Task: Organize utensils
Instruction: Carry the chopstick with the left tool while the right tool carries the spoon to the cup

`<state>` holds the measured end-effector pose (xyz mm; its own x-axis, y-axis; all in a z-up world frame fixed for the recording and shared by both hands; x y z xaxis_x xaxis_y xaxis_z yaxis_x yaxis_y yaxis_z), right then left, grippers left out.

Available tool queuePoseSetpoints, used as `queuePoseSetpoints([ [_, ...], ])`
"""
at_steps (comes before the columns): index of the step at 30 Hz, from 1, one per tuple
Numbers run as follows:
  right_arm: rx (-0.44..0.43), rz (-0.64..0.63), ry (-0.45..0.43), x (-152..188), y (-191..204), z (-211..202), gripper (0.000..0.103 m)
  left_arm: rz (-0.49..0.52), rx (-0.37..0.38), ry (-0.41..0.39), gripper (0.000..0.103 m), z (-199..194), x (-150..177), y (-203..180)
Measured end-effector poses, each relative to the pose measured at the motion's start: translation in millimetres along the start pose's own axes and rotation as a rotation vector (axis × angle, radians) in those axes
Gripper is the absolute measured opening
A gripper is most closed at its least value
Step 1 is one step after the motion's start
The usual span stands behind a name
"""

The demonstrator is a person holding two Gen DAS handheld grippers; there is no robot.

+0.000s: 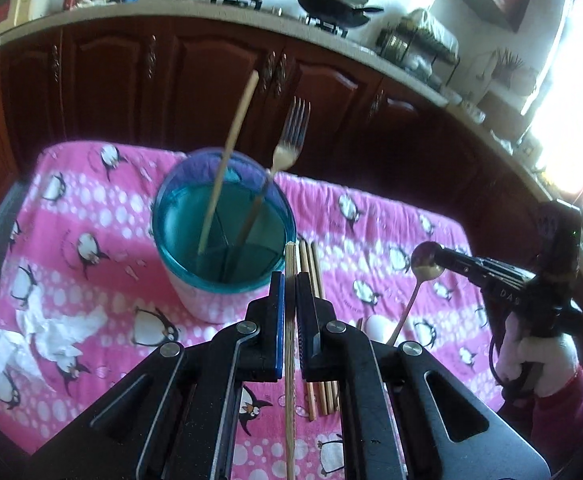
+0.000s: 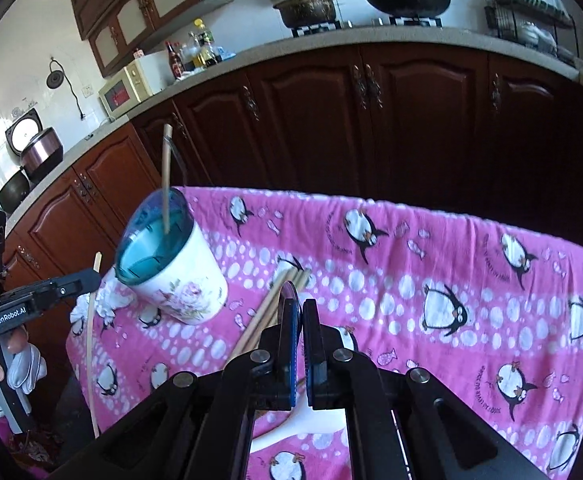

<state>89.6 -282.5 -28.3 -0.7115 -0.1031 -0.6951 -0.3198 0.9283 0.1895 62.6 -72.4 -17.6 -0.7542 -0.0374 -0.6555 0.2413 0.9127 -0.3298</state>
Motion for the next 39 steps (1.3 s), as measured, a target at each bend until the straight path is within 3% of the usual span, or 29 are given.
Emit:
queuePoseSetpoints([
  [10,-0.021,-0.032,-0.109,-50.2,42.2,-28.4,0.002,-0.045,-0.015,-0.153,0.004,-53.8,-60.2,23.1],
  [15,-0.014,-0.048,-0.168,-85.5,66.3,-30.3,0.002,-0.061,-0.08,-0.253,0.004,-65.6,-109.1,40.7],
  [22,0.068,-0.094,-0.225,-120.4,89.9,-14.2,0.002,-0.072,-0.201,-0.385,0.004,-60.5,-164.8,65.5],
  [32,0.205,-0.128,-0.283,-124.4,95.6,26.2,0.002,-0.071,-0.302,-0.479,0.004,-22.7,-188.4,89.2],
  [39,0.269,-0.175,-0.278,-114.0,99.1,45.7,0.002,-0.069,-0.299,-0.487,0.004,7.8,-176.4,95.1],
])
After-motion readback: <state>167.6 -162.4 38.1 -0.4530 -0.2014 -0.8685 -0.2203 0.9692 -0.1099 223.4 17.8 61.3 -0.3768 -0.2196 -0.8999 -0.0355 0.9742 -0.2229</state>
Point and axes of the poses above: each gripper's, at about its wrist camera, not at the fingertips, and z roughly the way its jaws point, y to its left, x to its underside, the point moved 9 cm from there along z, roughly the way its jaws point, and after that the axes turned 2 degrees about y, right-handed, at the moved point
